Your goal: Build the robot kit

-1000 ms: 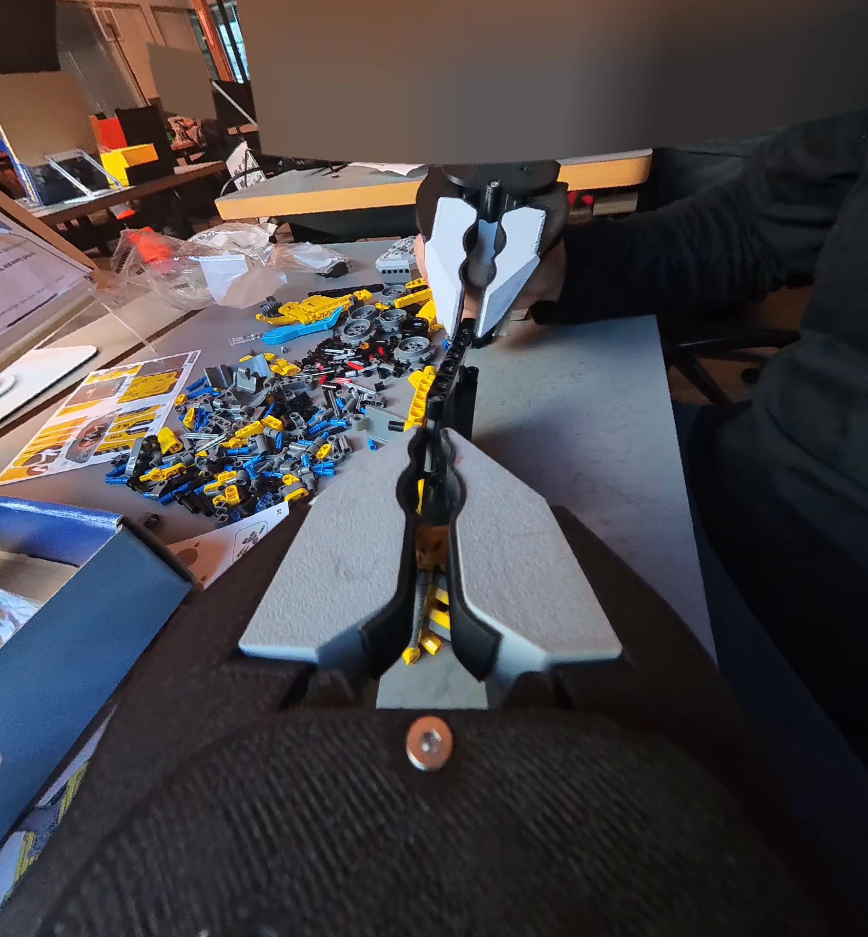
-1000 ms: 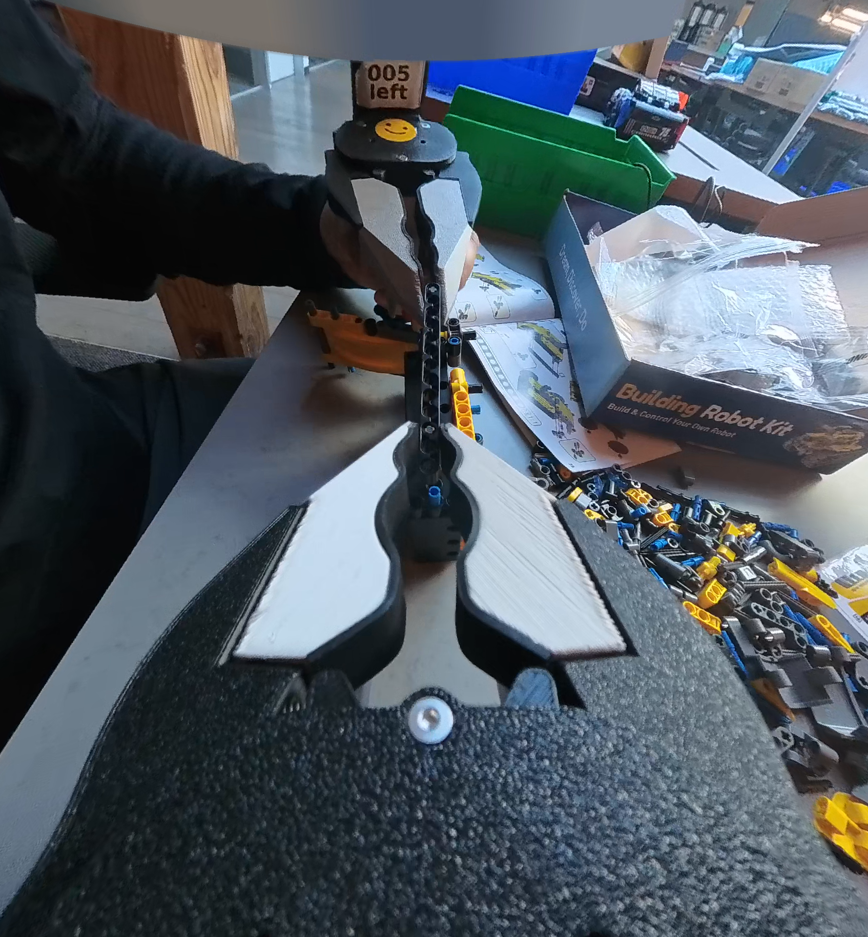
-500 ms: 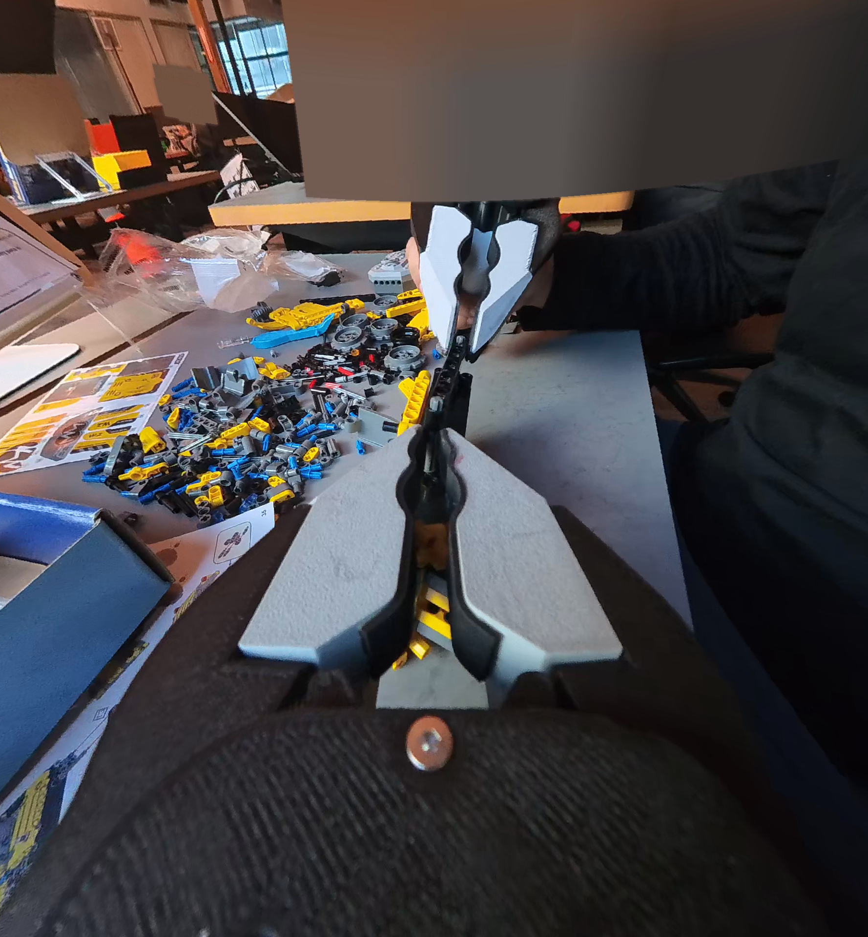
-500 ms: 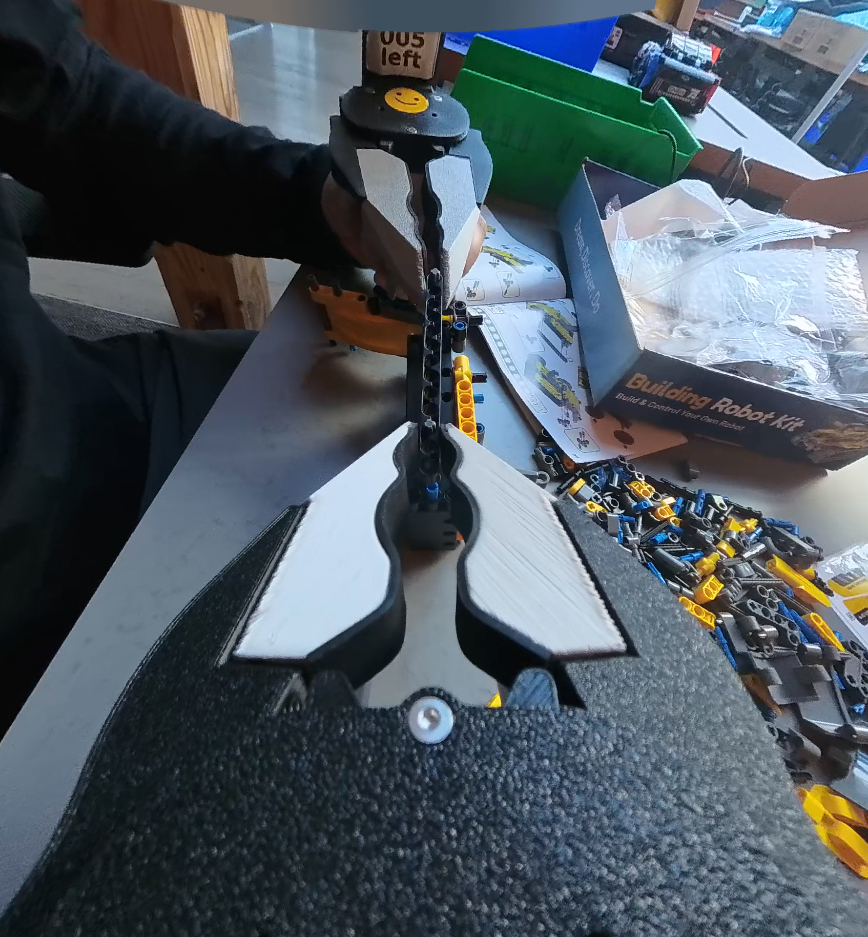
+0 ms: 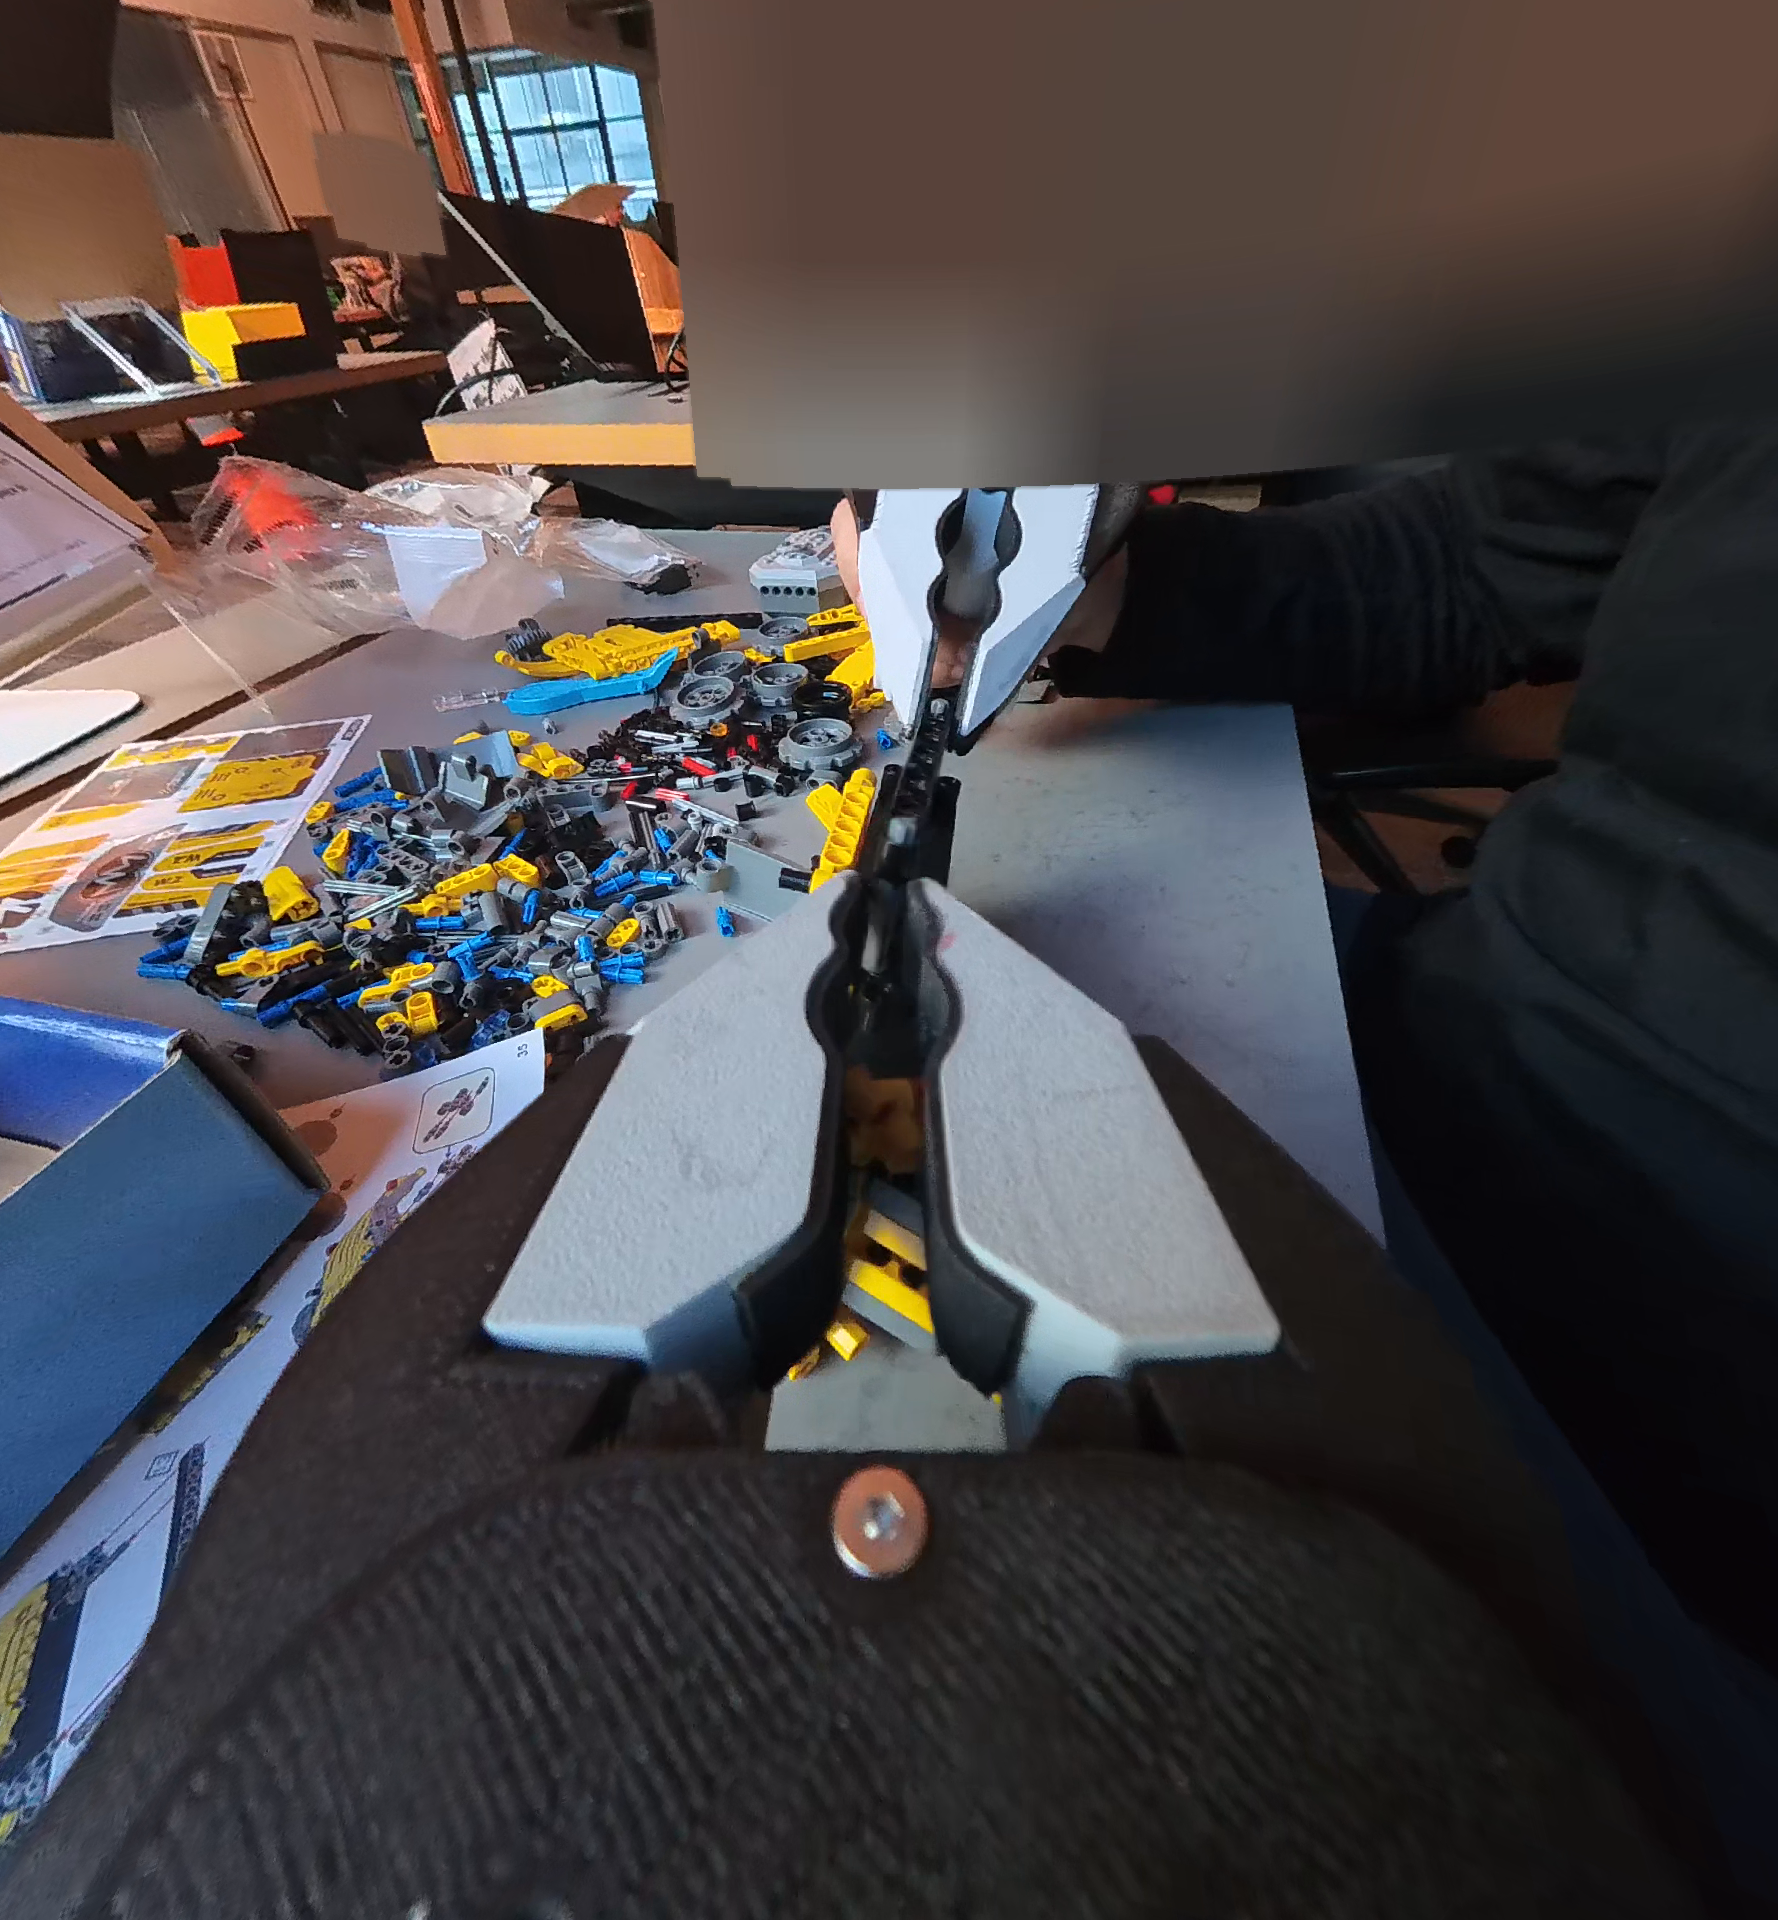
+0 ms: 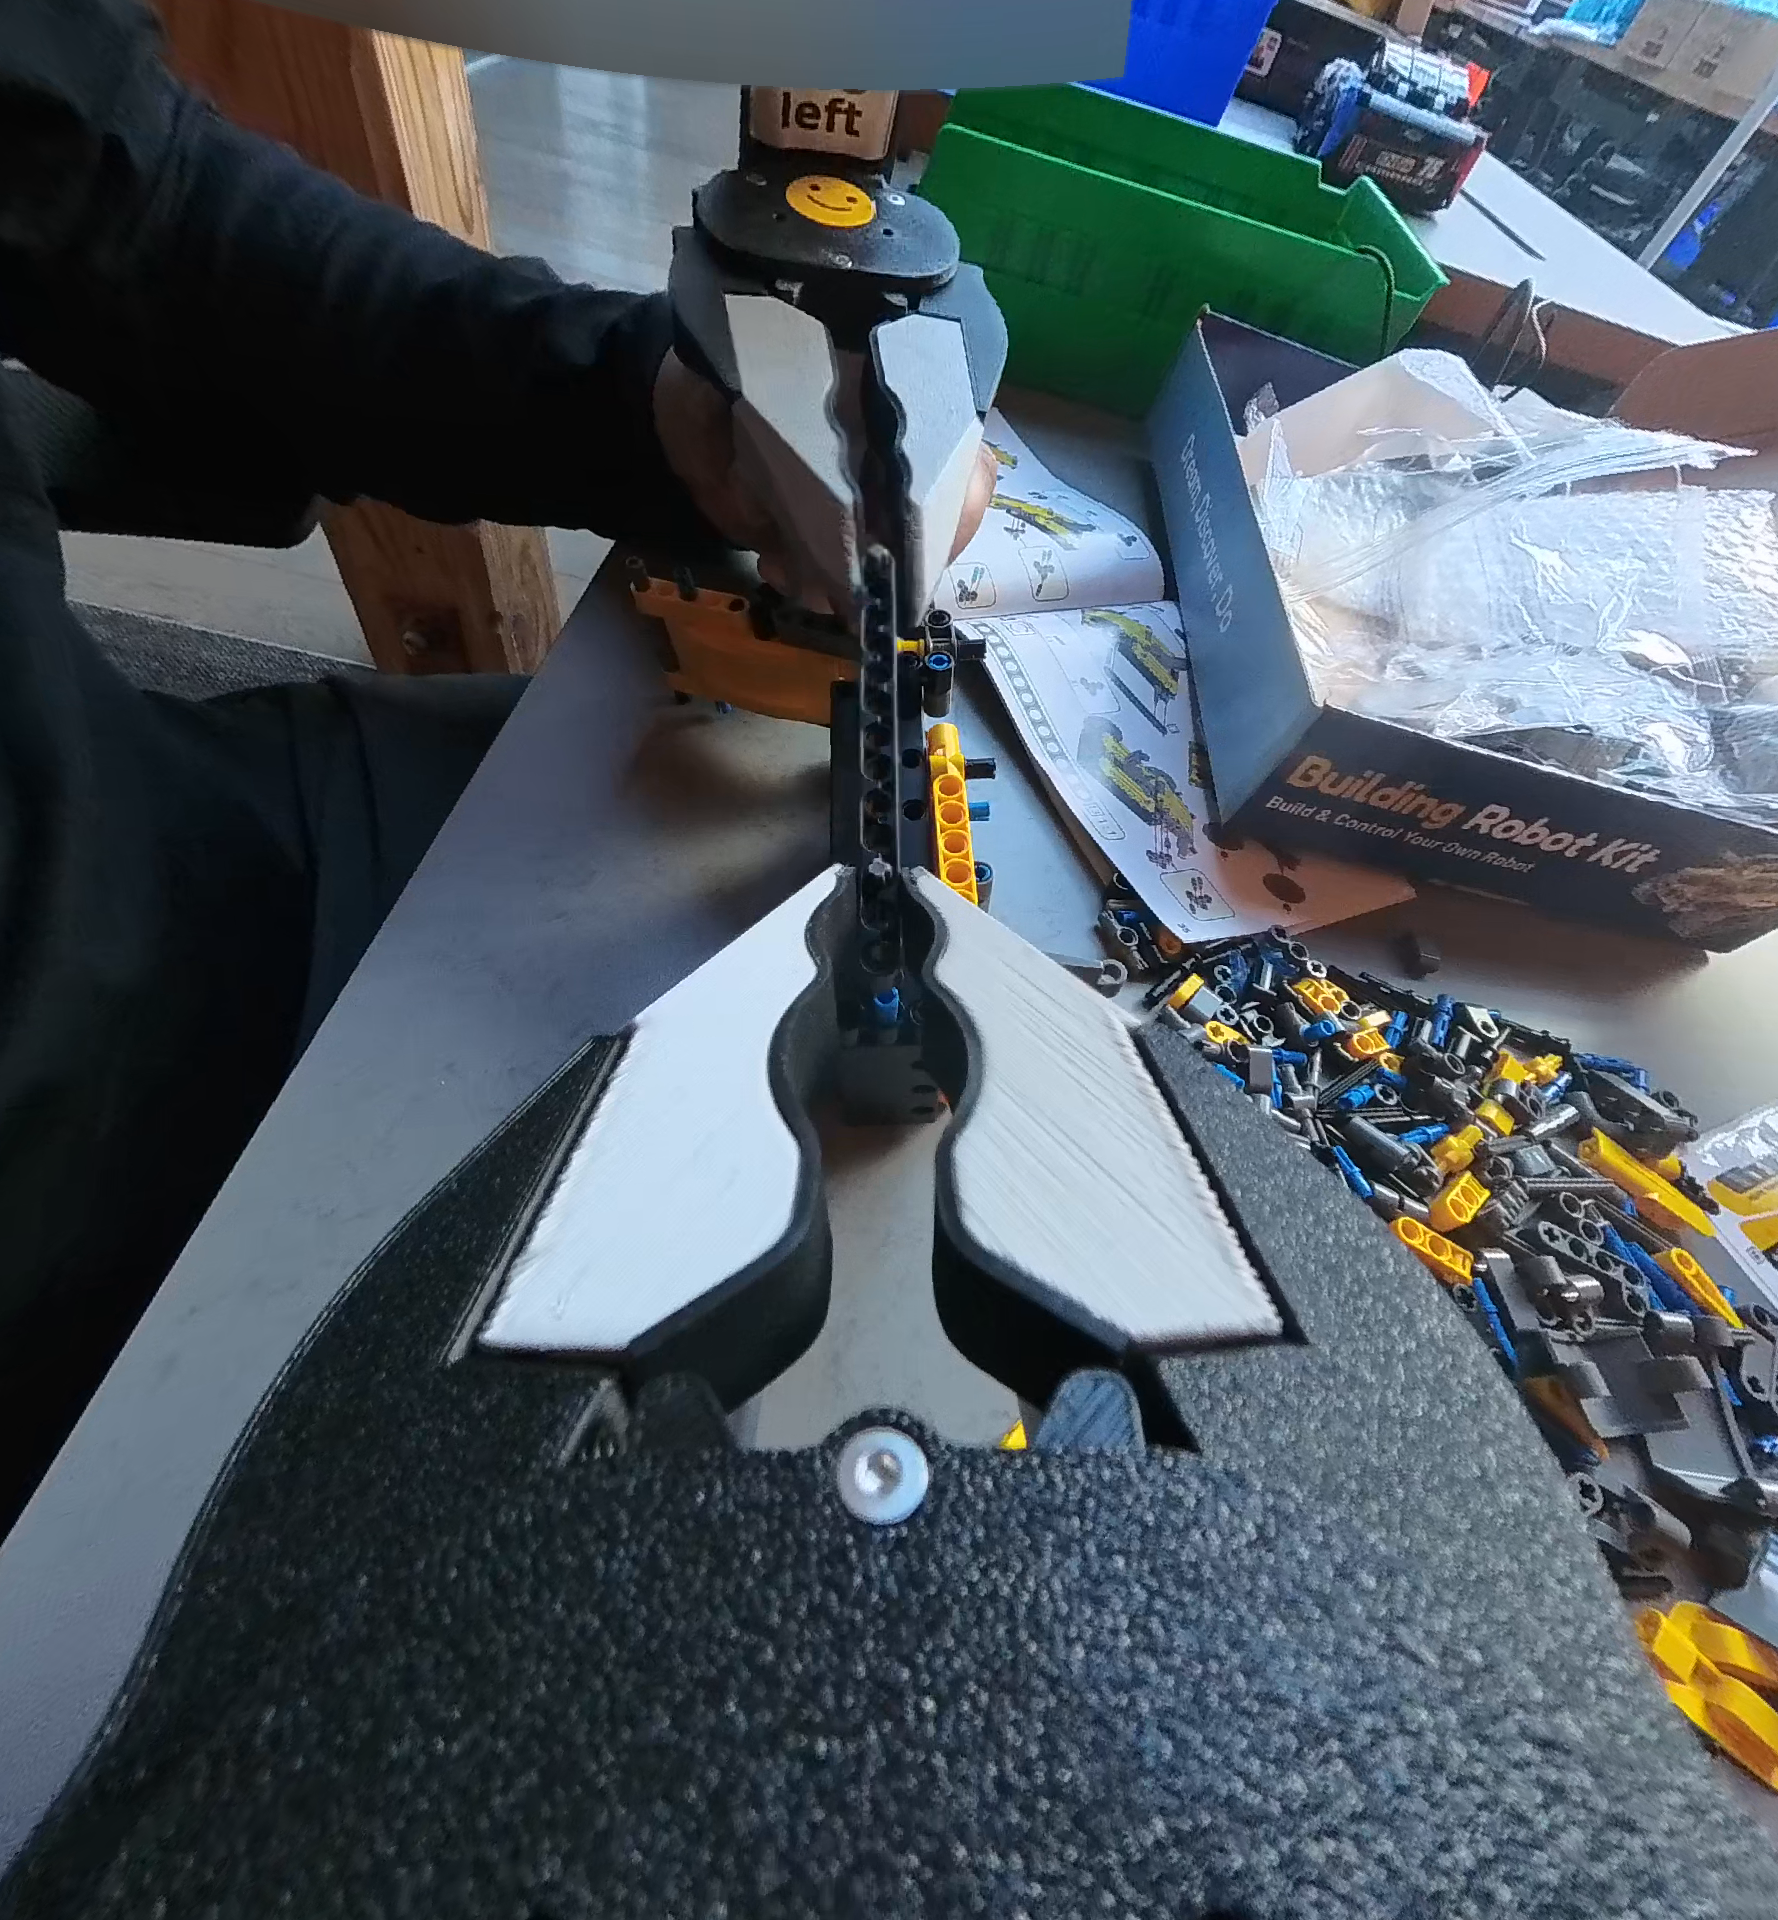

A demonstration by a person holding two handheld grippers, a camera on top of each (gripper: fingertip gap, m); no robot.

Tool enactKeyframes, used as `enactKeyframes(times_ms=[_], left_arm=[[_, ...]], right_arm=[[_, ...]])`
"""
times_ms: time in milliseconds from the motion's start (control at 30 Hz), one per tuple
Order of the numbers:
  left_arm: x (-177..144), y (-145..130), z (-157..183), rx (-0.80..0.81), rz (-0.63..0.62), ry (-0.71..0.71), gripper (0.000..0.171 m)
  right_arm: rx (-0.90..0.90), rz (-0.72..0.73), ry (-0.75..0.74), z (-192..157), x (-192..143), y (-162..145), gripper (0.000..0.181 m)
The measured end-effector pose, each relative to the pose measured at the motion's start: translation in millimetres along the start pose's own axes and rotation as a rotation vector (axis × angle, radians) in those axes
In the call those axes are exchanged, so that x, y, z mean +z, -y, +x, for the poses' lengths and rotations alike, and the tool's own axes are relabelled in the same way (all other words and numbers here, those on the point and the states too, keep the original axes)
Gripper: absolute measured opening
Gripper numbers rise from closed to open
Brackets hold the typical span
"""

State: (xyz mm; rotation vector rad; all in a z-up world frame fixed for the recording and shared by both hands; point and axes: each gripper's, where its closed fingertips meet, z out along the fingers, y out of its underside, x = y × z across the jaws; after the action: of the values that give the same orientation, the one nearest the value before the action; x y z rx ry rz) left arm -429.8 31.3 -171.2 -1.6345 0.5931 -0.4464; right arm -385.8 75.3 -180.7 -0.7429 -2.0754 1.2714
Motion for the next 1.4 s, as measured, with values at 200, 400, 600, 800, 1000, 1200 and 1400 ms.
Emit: enactKeyframes(times_ms=[200, 400, 600, 800, 1000, 1200, 1400], left_arm=[[-3.6, -0.1, 1.8, -0.006, 0.002, -0.013, 0.008], [-4.5, -1.9, 2.9, 0.0, -0.015, -0.014, 0.009], [-0.6, -6.7, 1.8, 0.054, -0.072, 0.017, 0.007], [0.8, -6.3, -1.0, 0.078, -0.089, 0.035, 0.009], [0.9, -5.9, 1.4, 0.088, -0.082, 0.011, 0.004], [0.7, -6.0, 0.5, 0.091, -0.073, 0.01, 0.004], [0.9, -5.8, 0.5, 0.09, -0.065, 0.011, 0.004]], right_arm=[[-0.007, -0.042, -0.001, -0.9, 4.7, -6.3, 0.008], [-0.007, -0.046, 0.004, -1.6, 5.9, -7.4, 0.008], [-0.012, -0.063, -0.002, -1.1, 6.5, -8.6, 0.008], [-0.018, -0.076, -0.012, -0.3, 6.6, -8.8, 0.008], [0.0, -0.099, -0.004, -0.4, 8.0, -11.0, 0.011], [0.01, -0.048, -0.02, 1.2, 6.2, 14.2, 0.027], [-0.013, -0.152, -0.014, 0.8, 45.7, 36.4, 0.029]])
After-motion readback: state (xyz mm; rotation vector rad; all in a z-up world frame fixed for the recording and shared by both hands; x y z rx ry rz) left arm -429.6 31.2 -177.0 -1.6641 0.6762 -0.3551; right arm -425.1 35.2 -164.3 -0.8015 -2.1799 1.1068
